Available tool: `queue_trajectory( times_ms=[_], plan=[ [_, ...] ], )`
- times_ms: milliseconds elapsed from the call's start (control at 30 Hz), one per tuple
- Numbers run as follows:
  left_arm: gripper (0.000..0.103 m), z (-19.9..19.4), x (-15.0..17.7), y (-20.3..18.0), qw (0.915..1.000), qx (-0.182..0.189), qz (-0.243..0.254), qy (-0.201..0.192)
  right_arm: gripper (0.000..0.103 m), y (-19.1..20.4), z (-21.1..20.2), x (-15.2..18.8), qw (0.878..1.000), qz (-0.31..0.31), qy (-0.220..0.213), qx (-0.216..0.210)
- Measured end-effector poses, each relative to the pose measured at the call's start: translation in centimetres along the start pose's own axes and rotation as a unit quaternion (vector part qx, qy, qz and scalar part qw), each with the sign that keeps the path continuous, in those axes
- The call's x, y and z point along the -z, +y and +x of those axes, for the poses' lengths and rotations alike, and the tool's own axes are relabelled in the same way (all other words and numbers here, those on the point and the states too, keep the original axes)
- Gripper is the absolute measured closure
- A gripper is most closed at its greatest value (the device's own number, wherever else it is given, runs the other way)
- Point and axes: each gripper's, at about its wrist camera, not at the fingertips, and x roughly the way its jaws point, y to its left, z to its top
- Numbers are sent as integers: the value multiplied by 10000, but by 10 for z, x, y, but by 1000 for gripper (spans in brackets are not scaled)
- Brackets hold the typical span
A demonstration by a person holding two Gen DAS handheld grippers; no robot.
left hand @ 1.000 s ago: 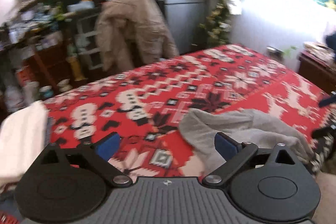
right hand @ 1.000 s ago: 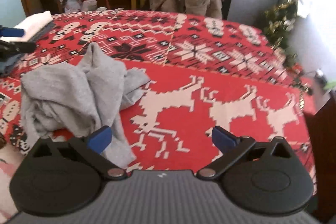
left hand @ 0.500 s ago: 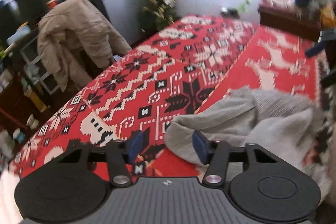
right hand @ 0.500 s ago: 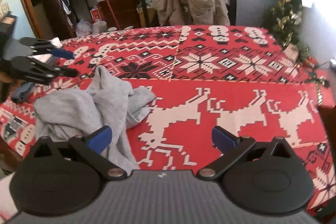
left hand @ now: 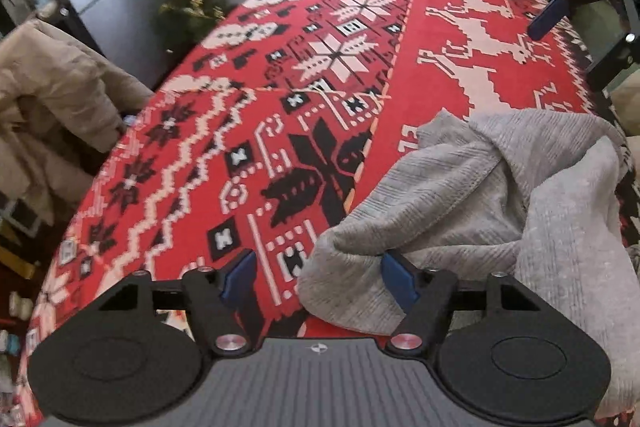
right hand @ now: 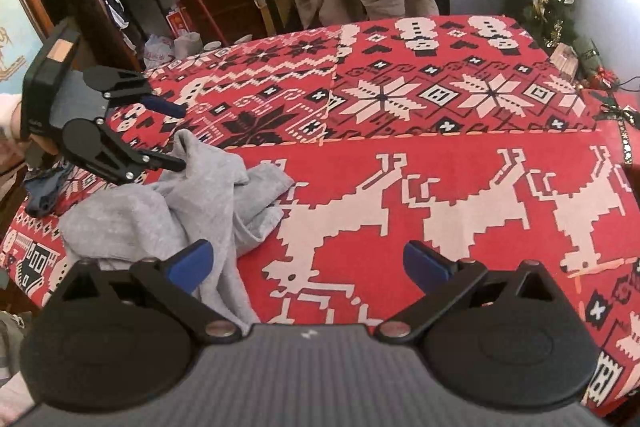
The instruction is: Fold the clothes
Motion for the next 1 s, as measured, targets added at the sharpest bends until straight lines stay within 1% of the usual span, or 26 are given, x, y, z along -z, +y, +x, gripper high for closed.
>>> queue_trajectory(
  times_ms=[33, 67, 100, 133, 167, 233, 333, 400, 433, 500, 533, 567, 600, 633, 667, 800, 933, 1000],
  plan=[
    [54, 2, -1, 3, 9998, 167, -82, 14, 1, 0, 3, -1, 10000, 30, 19, -18],
    [72, 3, -2, 5, 9990, 381, -247, 47, 1, -1, 5, -2, 10000, 68, 39, -44],
    [77, 3, -2, 7, 9976, 473, -493, 79, 1, -1, 7, -2, 9999, 99, 57, -73],
    [85, 3, -3, 10, 9957, 508, -771, 105, 1, 0, 9, -3, 9999, 110, 70, -98],
    [93, 0, -2, 9, 9948, 484, -895, 52, 1, 1, 10, -4, 9998, 109, 81, -116],
    [93, -8, 0, 0, 9954, 308, -904, -108, 1, 4, 11, -5, 9999, 45, 60, -144],
    [94, -24, 5, -12, 9930, 108, -1130, -313, 9, 11, 13, -9, 9998, -121, 23, -186],
    [94, -36, 8, -16, 9898, -5, -1344, -469, 23, 16, 15, -12, 9994, -207, 28, -286],
    [94, -43, 9, -18, 9876, -62, -1468, -551, 27, 20, 17, -13, 9990, -246, 59, -370],
    [95, -57, 11, -21, 9825, -178, -1715, -706, 48, 28, 21, -14, 9979, -343, 133, -535],
    [95, -63, 11, -21, 9802, -234, -1812, -766, 53, 33, 24, -14, 9971, -423, 191, -609],
    [95, -70, 12, -22, 9779, -299, -1896, -825, 65, 38, 27, -14, 9961, -503, 250, -684],
    [95, -76, 12, -23, 9756, -367, -1975, -882, 81, 43, 31, -14, 9951, -595, 299, -728],
    [95, -82, 13, -23, 9736, -443, -2034, -941, 92, 48, 34, -13, 9942, -699, 339, -740],
    [95, -88, 14, -24, 9714, -535, -2086, -996, 97, 53, 35, -12, 9937, -798, 336, -709],
    [95, -112, 19, -23, 9598, -890, -2359, -1232, 98, 60, 13, -20, 9933, -1062, -150, -436],
    [95, -132, 27, -22, 9475, -1126, -2638, -1417, 98, 46, -19, -29, 9934, -1010, -512, -162],
    [95, -136, 34, -24, 9420, -1167, -2784, -1467, 98, 37, -33, -29, 9933, -1004, -565, -101]
  ],
)
